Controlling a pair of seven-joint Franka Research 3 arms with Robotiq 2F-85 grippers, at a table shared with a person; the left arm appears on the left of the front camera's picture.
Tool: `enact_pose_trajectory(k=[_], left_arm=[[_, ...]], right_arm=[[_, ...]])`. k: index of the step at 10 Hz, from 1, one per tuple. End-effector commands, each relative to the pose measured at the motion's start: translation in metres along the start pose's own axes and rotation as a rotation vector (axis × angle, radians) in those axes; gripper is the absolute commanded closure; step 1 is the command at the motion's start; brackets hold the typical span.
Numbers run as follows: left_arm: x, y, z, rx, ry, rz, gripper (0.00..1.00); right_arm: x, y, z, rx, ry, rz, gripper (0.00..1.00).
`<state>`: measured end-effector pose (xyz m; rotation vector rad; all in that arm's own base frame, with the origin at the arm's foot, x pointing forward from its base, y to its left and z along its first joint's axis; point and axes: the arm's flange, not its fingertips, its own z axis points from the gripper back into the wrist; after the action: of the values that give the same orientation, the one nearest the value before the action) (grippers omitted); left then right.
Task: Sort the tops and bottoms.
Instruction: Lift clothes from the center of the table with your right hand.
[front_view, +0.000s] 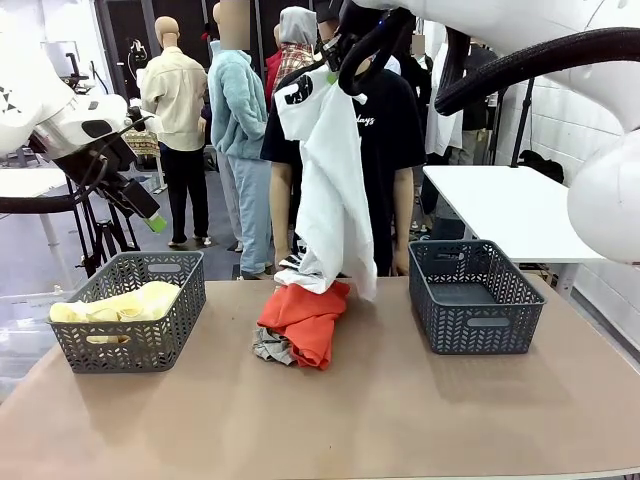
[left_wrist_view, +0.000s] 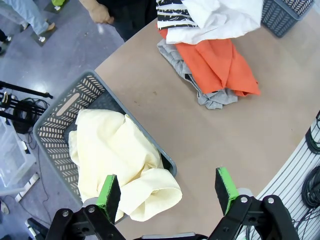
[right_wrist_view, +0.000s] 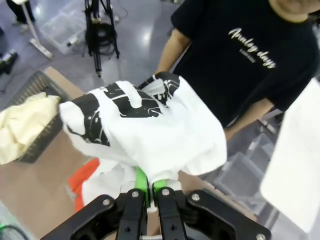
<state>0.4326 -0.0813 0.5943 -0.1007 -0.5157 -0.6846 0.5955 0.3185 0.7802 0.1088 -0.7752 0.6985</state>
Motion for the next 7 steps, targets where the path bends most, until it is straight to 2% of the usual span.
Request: enact_pose_trajectory(k=[1,7], left_arm=[[-0.0004,0.0009,0.0008,0.002,0.003,-0.012,0.01],[-0.0004,0.0009,0.0008,0.002,0.003,-0.012,0.01]], right_arm=[[-0.0015,-0.0055,0.0079,-0.007,-0.007,-0.009,1.0],[-0.0015,-0.0055,0.0079,-0.007,-0.007,-0.009,1.0]])
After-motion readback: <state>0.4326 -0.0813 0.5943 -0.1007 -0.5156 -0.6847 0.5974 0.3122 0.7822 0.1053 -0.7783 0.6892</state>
